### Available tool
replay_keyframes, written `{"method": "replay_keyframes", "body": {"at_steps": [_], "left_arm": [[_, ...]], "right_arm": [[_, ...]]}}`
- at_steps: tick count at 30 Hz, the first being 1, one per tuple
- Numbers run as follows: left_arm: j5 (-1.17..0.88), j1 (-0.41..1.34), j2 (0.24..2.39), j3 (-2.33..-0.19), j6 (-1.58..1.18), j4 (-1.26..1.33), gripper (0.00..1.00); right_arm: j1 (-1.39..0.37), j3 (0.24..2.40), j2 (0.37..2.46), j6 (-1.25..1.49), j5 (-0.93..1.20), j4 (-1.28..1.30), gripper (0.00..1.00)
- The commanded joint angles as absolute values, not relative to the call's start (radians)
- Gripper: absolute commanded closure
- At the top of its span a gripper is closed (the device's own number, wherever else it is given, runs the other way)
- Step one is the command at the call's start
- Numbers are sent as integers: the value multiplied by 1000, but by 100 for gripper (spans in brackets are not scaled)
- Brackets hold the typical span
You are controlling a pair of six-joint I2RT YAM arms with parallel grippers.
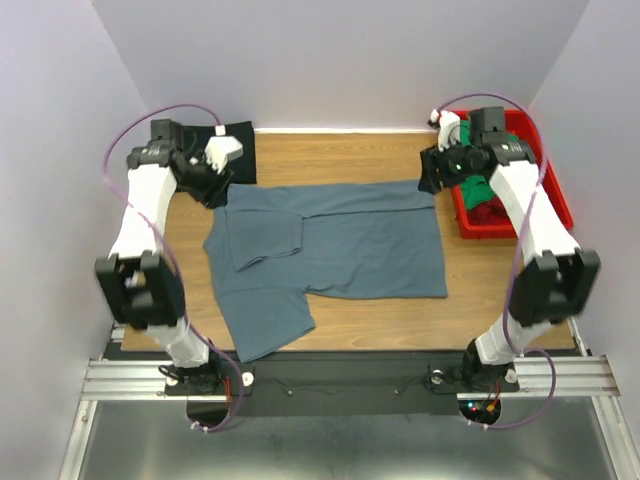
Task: Fold and stack the t-shirts
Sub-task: Fold the tshirt
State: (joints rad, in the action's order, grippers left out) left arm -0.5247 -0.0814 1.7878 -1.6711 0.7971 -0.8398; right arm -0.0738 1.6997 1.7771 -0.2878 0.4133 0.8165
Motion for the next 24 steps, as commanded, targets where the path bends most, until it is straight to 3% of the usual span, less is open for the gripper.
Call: {"method": "replay_keyframes", "body": {"at_steps": [1, 4, 11, 24], "left_arm": [[-607, -94, 1571, -1481, 1074, -1095, 41], [-585, -95, 1459, -1335, 1115, -1117, 42], [-506, -92, 1237, -1069, 1195, -1078, 46], [-382, -58, 1178, -871, 1190, -991, 48]], "right_arm": [[-97, 1518, 1616, -514, 470, 1017, 37], [-135, 1337, 1438, -615, 390, 1065, 44], [-219, 967, 1178, -722, 198, 1008, 52], [-301, 718, 1157, -698, 58, 749, 59]]}}
